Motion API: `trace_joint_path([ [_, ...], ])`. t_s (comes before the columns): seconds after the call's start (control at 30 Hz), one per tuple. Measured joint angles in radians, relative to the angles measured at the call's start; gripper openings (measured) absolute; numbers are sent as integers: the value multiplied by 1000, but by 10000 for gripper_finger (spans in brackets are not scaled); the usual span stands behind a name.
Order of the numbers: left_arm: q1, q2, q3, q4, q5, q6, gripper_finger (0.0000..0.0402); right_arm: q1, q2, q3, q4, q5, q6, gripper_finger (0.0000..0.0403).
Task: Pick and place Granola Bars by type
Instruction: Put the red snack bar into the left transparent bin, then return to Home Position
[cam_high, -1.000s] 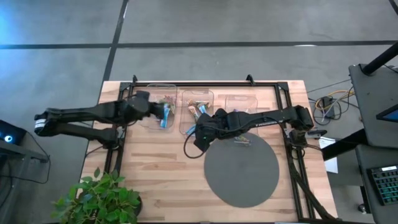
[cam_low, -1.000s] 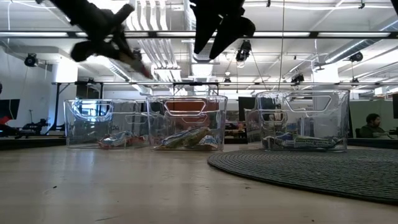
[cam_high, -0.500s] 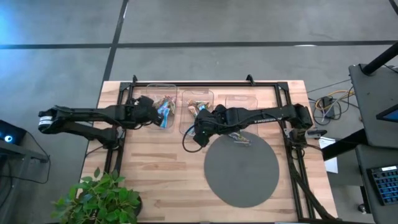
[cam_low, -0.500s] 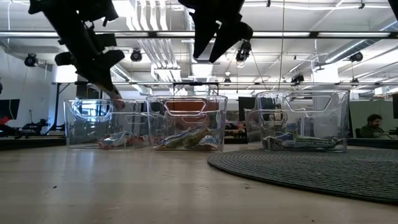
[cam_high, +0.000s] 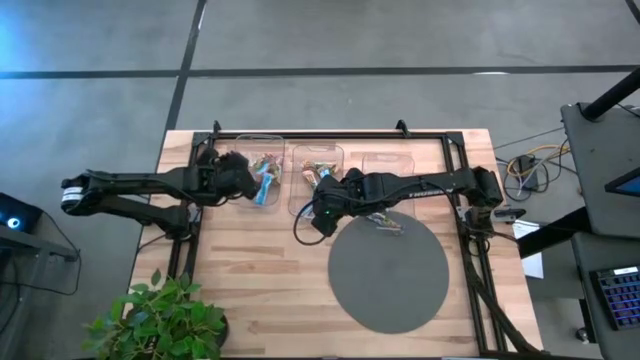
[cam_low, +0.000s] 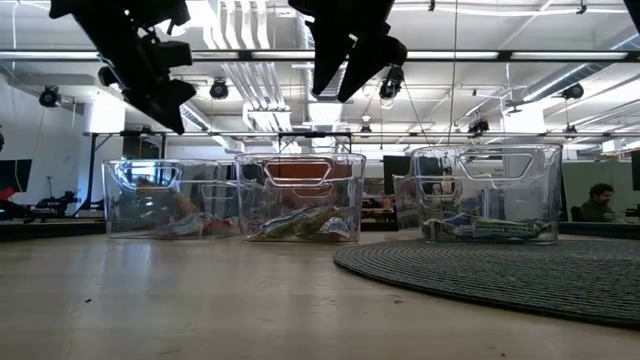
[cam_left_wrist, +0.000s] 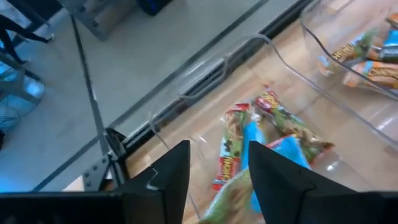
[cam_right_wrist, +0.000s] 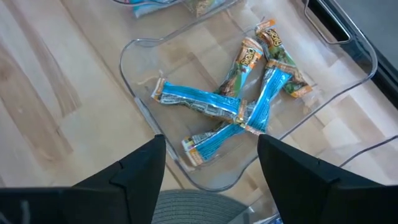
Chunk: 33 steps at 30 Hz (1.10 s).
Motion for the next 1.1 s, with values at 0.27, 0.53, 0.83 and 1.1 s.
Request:
trace_joint_path([
  [0.27,0,-30,1,-9,154,15,147,-14,0,0,0,0,-41,244],
  [0.53,0,-77,34,-9,199,13,147,-38,0,0,-1,0,-60,244],
  [0.83,0,-93,84,-53,289,-107,147,-61,0,24,3,0,-76,244],
  [1.1,0,-145,62,217,866,-26,147,-65,-2,149,34,-160,-143,244],
])
